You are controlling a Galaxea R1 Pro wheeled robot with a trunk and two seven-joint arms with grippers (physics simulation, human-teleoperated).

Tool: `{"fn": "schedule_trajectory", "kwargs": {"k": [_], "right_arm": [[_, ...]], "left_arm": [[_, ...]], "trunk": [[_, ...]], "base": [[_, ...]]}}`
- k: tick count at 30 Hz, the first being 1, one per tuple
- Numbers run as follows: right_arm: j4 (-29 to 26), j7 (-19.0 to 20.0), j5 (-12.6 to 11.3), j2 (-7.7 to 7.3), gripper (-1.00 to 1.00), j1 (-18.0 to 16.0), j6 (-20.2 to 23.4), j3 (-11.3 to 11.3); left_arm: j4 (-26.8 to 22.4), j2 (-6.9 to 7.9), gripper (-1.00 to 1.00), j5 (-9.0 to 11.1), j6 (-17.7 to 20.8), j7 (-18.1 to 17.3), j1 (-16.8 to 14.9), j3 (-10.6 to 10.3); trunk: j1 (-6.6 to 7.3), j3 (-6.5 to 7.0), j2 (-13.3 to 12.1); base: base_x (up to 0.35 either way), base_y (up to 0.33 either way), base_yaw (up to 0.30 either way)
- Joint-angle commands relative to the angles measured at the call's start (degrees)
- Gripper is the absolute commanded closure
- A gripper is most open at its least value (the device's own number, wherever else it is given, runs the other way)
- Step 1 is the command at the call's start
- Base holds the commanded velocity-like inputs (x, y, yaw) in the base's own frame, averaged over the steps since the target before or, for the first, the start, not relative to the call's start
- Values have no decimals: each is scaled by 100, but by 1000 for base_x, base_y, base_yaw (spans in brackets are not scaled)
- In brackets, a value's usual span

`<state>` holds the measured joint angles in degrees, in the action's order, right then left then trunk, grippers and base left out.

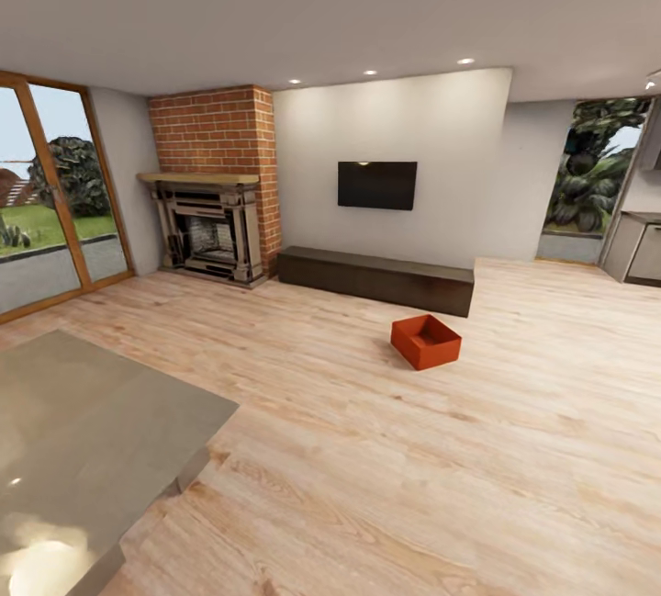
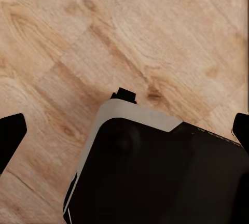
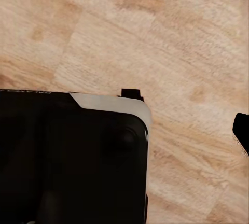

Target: Move the two storage containers from the living room to the garage. In the garage, place one container on the floor and stack the other container on top of it (either order is fine).

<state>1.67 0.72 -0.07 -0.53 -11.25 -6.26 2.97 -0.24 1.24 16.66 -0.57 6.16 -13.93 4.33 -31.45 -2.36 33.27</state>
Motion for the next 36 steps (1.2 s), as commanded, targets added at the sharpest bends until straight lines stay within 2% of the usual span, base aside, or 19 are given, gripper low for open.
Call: {"fn": "schedule_trajectory", "kwargs": {"k": [1, 14, 25, 36], "right_arm": [[18, 7, -3, -2, -100, -10, -33, 28], [16, 12, -52, 2, -100, -14, -38, 7], [17, 16, -31, 0, -100, -9, -7, 10], [18, 12, 49, -16, -100, -10, -30, 44]], "left_arm": [[-1, -1, -100, 4, -5, 8, -4, 41], [-2, -1, -100, 4, -5, 9, -4, 41], [-2, -1, -100, 4, -5, 8, -5, 41], [1, 7, -100, 4, -2, 8, -4, 41]], "trunk": [[-5, -11, 9], [-5, -10, 9], [-5, 1, 9], [-5, 1, 9]], "base": [[319, 0, 0], [318, -43, -4], [307, -115, -201], [311, -53, -26]]}}
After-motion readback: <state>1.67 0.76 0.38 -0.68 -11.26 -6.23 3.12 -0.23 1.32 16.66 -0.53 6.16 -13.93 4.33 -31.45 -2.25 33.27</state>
